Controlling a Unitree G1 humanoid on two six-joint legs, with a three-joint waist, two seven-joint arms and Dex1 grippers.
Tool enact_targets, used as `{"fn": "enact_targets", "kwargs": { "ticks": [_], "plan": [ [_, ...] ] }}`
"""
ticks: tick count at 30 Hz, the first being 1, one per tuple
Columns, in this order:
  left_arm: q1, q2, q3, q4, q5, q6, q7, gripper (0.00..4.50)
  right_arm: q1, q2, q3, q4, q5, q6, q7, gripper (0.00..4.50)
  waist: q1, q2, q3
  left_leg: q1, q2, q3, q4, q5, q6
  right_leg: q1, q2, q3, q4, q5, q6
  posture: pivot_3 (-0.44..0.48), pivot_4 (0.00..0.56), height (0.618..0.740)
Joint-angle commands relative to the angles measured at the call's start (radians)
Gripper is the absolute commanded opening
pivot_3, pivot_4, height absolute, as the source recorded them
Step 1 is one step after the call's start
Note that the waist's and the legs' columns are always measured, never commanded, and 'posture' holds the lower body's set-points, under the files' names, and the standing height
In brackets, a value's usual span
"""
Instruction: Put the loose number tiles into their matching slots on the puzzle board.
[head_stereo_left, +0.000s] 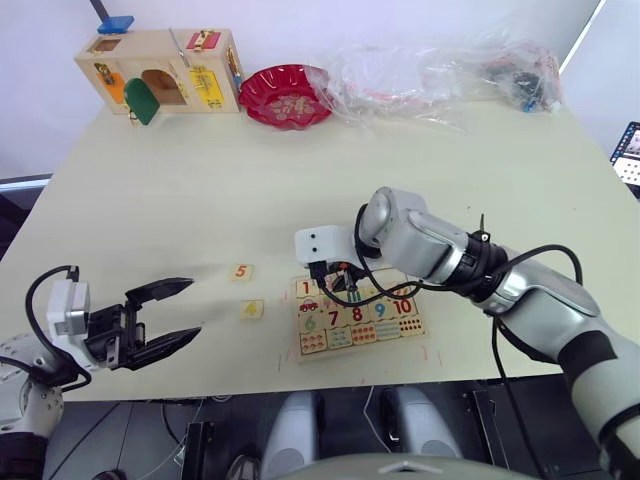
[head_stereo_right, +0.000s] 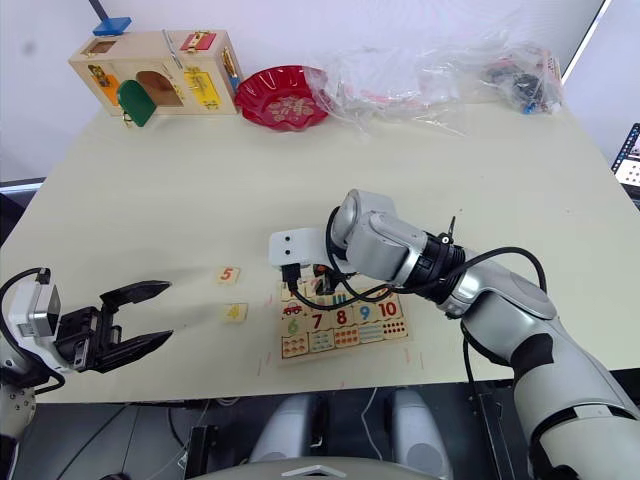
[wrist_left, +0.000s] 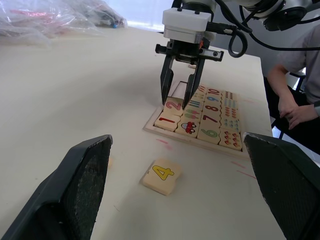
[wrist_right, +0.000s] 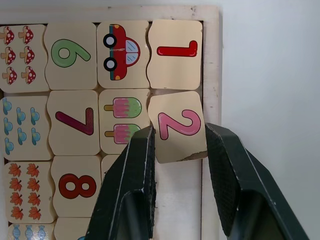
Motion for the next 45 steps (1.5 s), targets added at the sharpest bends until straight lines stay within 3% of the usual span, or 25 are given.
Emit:
{"fn": "enact_targets", "kwargs": {
  "ticks": [1,45],
  "plan": [
    [0.009,0.005,0.034,-0.027,0.0,0.002,-0.029,4.5,0.001,0.016,-0.009,0.004,0.001,0.022,-0.015,0.93,0.0,0.0,0.0,0.0,0.0,0.0,0.0,0.0,0.0,0.0,0.0,0.0,0.0,0.0,0.0,0.0,0.15,0.74],
    [0.023,0.018,0.057,-0.007,0.016,0.005,-0.029,4.5,0.007,0.021,-0.012,0.011,0.007,-0.016,-0.018,0.93,-0.001,0.0,0.0,0.0,0.001,0.0,-0.001,0.0,0.0,0.0,0.0,0.0,0.0,0.0,-0.001,0.0,0.15,0.74]
  ]
}}
